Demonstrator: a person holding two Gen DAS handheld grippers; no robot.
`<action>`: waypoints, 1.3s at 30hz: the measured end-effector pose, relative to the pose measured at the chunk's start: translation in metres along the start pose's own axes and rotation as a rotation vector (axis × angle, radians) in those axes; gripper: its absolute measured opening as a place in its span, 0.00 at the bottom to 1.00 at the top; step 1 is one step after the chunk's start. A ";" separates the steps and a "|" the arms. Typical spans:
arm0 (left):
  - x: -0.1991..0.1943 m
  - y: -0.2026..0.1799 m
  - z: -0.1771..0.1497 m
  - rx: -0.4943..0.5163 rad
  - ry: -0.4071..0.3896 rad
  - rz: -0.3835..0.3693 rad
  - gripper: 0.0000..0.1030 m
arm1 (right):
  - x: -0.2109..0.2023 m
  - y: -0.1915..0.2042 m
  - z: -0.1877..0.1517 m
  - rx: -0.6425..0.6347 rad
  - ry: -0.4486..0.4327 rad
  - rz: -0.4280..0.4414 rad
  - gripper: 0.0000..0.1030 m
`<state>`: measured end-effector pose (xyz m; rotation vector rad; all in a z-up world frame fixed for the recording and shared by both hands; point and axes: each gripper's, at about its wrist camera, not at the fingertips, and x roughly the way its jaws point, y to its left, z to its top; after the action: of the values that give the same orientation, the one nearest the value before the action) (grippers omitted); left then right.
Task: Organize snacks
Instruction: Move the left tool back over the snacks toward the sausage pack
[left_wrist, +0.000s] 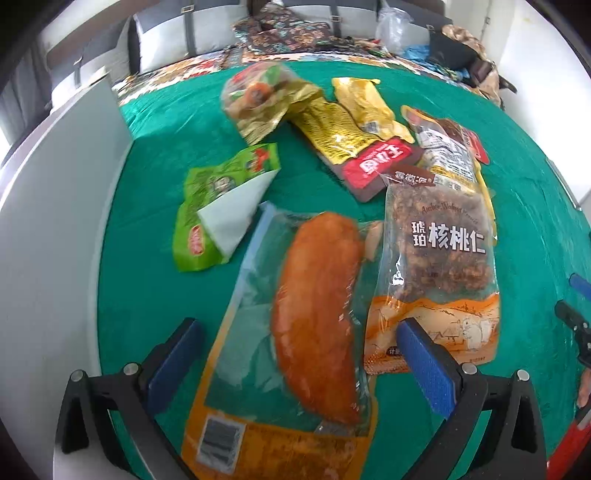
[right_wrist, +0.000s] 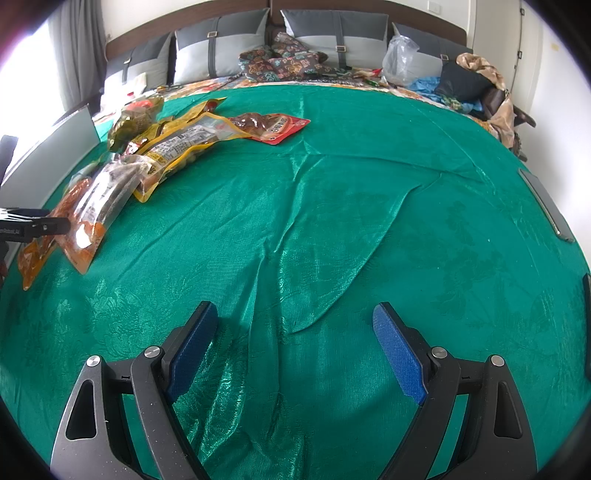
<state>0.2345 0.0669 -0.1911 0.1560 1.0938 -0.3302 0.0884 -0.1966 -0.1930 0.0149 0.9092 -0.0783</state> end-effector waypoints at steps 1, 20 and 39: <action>0.001 -0.002 0.003 0.010 -0.003 0.001 1.00 | 0.000 0.000 0.000 0.000 0.000 0.000 0.86; 0.005 -0.005 0.010 0.035 -0.023 0.001 1.00 | 0.000 0.000 0.000 0.001 0.000 0.000 0.86; 0.004 -0.005 0.009 0.062 -0.029 -0.011 1.00 | 0.000 0.000 0.000 0.001 0.000 -0.001 0.86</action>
<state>0.2418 0.0586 -0.1905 0.1997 1.0567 -0.3754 0.0882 -0.1964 -0.1933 0.0153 0.9089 -0.0794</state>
